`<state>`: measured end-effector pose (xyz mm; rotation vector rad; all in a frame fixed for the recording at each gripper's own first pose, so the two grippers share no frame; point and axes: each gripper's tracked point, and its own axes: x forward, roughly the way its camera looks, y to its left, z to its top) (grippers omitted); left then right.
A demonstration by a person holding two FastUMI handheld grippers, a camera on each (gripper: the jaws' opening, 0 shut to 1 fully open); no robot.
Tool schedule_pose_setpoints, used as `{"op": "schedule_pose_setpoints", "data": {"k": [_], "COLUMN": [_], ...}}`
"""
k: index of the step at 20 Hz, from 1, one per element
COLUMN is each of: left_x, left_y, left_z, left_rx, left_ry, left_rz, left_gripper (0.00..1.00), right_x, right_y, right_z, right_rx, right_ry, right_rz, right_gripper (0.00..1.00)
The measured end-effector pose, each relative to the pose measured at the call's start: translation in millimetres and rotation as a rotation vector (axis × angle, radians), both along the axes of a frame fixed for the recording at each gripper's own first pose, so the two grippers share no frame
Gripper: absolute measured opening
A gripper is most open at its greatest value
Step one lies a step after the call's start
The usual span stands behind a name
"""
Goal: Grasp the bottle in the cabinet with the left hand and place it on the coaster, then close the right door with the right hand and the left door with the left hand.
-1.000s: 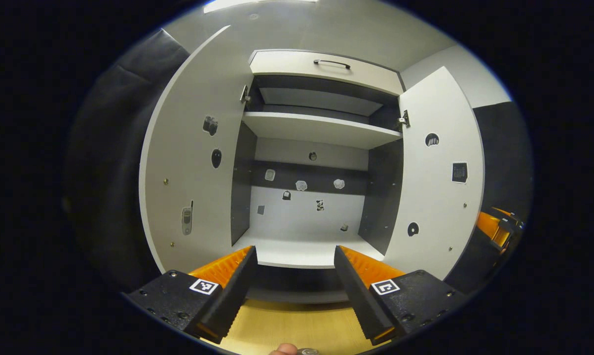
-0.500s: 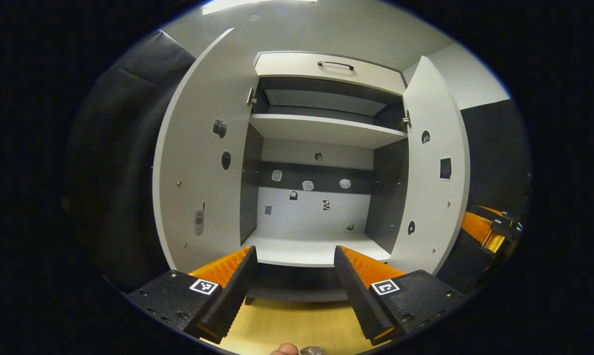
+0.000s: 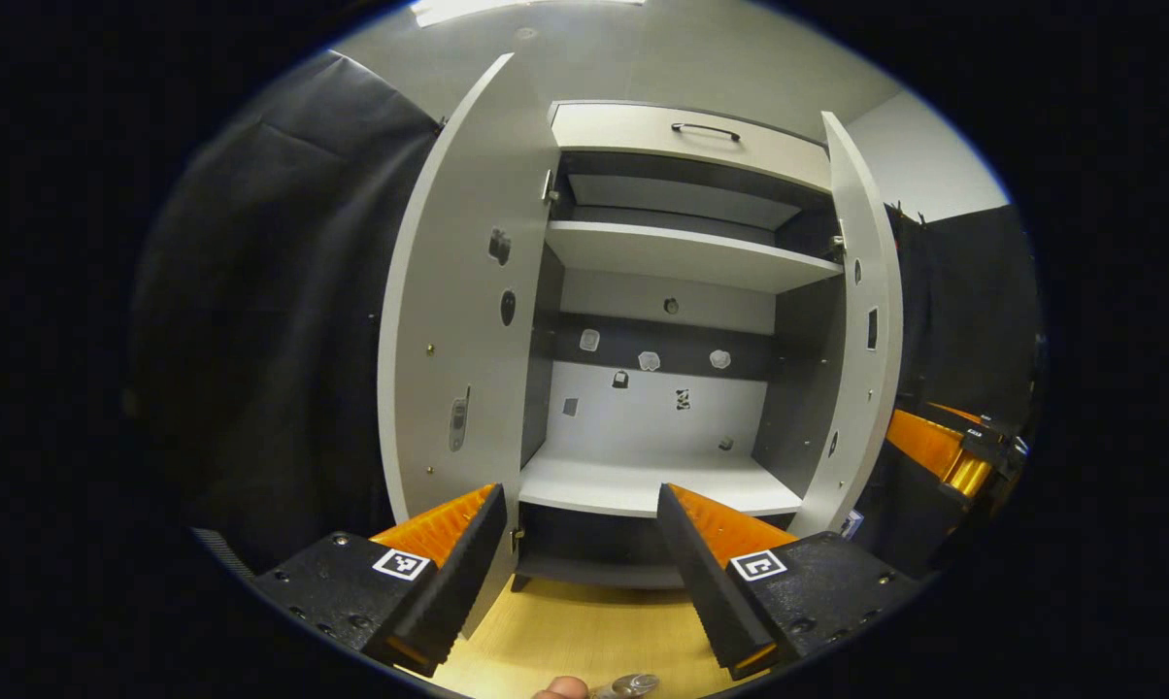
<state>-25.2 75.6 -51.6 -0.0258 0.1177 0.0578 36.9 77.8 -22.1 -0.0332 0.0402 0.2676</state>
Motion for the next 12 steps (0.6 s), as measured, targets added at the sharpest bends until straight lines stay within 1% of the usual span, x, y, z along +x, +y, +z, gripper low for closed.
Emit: {"op": "schedule_pose_setpoints", "data": {"k": [4,5,6,7,9,10,12], "left_x": [-4.0,-5.0,-4.9,-4.4,-4.0,-4.3,-4.9], "left_y": [10.7,12.2,12.2,12.9,14.4,14.9,15.6], "left_z": [-1.1,-1.4,-3.1,-3.4,-4.9,-5.4,-6.2], "left_rx": [0.006,0.006,0.005,0.004,-0.006,-0.011,-0.018], "left_ry": [0.001,0.003,0.005,0.007,0.012,0.013,0.014], "left_rz": [0.020,0.023,0.026,0.029,0.030,0.029,0.029], "left_gripper": [0.97,0.96,0.96,0.96,0.96,0.96,0.97], "right_x": [-6.5,-7.0,-8.1,-8.3,-8.6,-8.1,-10.4], "right_y": [10.8,11.7,12.5,12.1,10.4,9.2,8.9], "right_z": [4.4,5.0,4.1,4.4,4.3,4.8,6.0], "right_rx": [-0.003,-0.001,0.001,0.003,0.002,0.001,-0.001], "right_ry": [-0.015,-0.014,-0.012,-0.011,-0.008,-0.009,-0.010], "right_rz": [0.018,0.018,0.018,0.017,0.013,0.010,0.008], "right_gripper": [0.95,0.93,0.95,0.92,0.92,0.96,0.95]}}
